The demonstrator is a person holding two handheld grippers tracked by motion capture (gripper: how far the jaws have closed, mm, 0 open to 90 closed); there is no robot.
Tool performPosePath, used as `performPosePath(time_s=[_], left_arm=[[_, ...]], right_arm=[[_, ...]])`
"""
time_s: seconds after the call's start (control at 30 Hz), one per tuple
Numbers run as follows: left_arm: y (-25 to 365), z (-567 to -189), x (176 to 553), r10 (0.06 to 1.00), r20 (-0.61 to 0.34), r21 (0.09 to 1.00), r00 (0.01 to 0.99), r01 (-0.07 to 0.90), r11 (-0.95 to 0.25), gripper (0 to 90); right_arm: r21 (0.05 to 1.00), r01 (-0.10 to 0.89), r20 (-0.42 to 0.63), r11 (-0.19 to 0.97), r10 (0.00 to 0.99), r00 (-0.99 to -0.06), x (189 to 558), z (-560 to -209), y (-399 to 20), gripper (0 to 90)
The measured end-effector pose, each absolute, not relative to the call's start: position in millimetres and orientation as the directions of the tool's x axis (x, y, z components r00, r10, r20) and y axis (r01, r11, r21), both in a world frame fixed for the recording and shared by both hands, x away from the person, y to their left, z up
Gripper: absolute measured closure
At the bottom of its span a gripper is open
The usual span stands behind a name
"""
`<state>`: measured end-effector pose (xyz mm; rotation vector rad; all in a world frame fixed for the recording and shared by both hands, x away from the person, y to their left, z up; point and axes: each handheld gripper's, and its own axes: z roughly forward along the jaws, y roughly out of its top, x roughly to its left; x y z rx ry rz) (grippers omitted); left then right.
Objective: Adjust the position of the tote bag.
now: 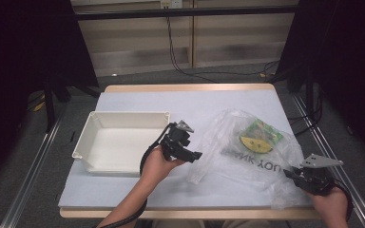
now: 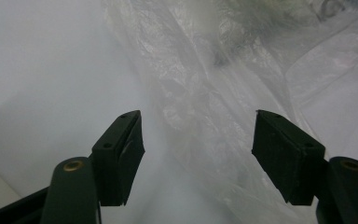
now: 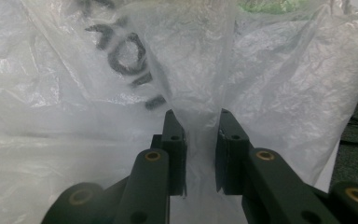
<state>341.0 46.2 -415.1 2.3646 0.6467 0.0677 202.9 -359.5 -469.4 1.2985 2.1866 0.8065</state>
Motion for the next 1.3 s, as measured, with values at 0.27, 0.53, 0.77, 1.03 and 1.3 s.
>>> performPosePath(time_s=[0.27, 0.53, 0.77, 1.03, 1.3], left_arm=[[34.0, -427.0, 343.1, 0.482, -0.188, 0.614, 0.855, 0.486, -0.622, 36.9], [24.5, -438.8, 347.3, 0.492, -0.149, 0.587, 0.858, 0.477, -0.654, 45.3], [18.6, -442.1, 345.7, 0.488, -0.153, 0.564, 0.86, 0.481, -0.671, 56.2], [17.0, -443.8, 343.4, 0.461, -0.172, 0.555, 0.871, 0.472, -0.685, 85.2], [20.9, -441.4, 340.5, 0.434, -0.191, 0.544, 0.88, 0.463, -0.7, 90.0]], right_arm=[[0.698, 0.612, -0.09, 0.372, 0.894, -0.44, 200.9, -468.5, -358.7, 74.8], [0.7, 0.611, -0.089, 0.37, 0.894, -0.439, 200.9, -468.3, -359.0, 74.8], [0.7, 0.608, -0.097, 0.376, 0.893, -0.44, 200.9, -468.0, -357.8, 73.8], [0.7, 0.608, -0.098, 0.374, 0.894, -0.438, 201.5, -468.4, -356.2, 70.2], [0.7, 0.613, -0.094, 0.366, 0.898, -0.429, 203.1, -469.0, -357.0, 69.9]])
